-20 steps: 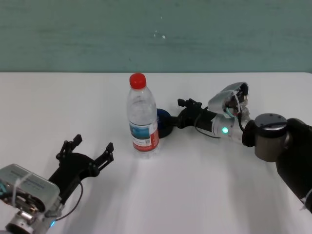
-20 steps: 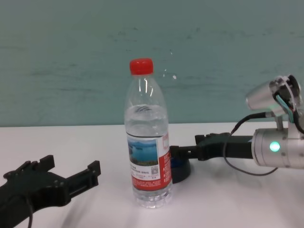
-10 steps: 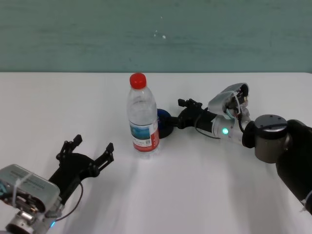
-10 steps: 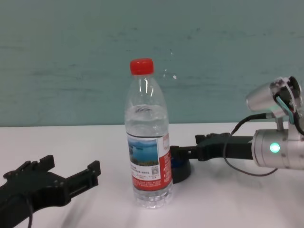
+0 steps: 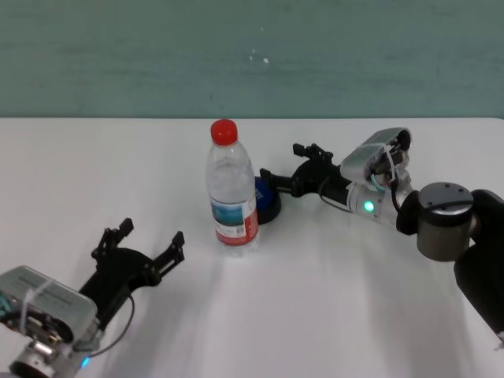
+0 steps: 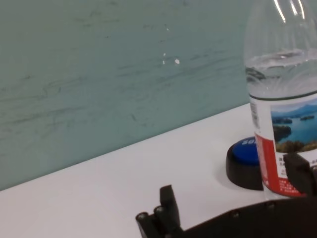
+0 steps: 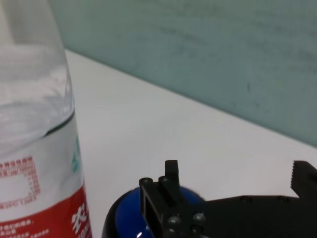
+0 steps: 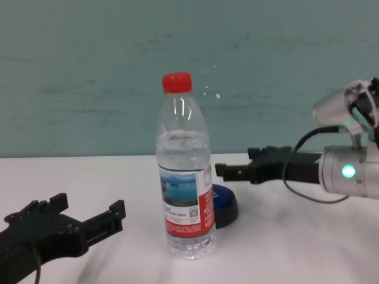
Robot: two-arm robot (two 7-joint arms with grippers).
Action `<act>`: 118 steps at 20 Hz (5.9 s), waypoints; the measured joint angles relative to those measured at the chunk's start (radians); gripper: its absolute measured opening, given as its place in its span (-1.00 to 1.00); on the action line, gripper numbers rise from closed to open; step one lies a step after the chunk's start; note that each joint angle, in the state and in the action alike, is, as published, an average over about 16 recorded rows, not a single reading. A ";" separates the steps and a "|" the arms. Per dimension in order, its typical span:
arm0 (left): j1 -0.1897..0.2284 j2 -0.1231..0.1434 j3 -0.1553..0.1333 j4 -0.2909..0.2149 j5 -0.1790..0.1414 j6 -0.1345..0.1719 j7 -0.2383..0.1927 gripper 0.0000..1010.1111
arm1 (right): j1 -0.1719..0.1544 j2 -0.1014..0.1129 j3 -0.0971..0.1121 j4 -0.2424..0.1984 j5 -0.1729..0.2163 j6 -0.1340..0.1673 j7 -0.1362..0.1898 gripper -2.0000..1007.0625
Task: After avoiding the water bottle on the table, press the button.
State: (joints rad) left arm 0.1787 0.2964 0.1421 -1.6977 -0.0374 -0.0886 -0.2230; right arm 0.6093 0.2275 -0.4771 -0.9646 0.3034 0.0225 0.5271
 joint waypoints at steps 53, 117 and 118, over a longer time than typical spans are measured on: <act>0.000 0.000 0.000 0.000 0.000 0.000 0.000 0.98 | -0.421 0.166 0.166 -0.630 0.006 0.061 -0.211 0.99; 0.000 0.000 0.000 0.000 0.000 0.000 0.000 0.98 | -0.681 0.009 0.314 -0.665 -0.002 -0.052 -0.286 0.99; 0.000 0.000 0.000 0.000 0.000 0.000 0.000 0.98 | -0.681 0.009 0.313 -0.665 -0.002 -0.052 -0.286 0.99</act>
State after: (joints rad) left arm 0.1787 0.2964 0.1421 -1.6977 -0.0374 -0.0886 -0.2230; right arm -0.0719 0.2363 -0.1636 -1.6298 0.3011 -0.0297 0.2411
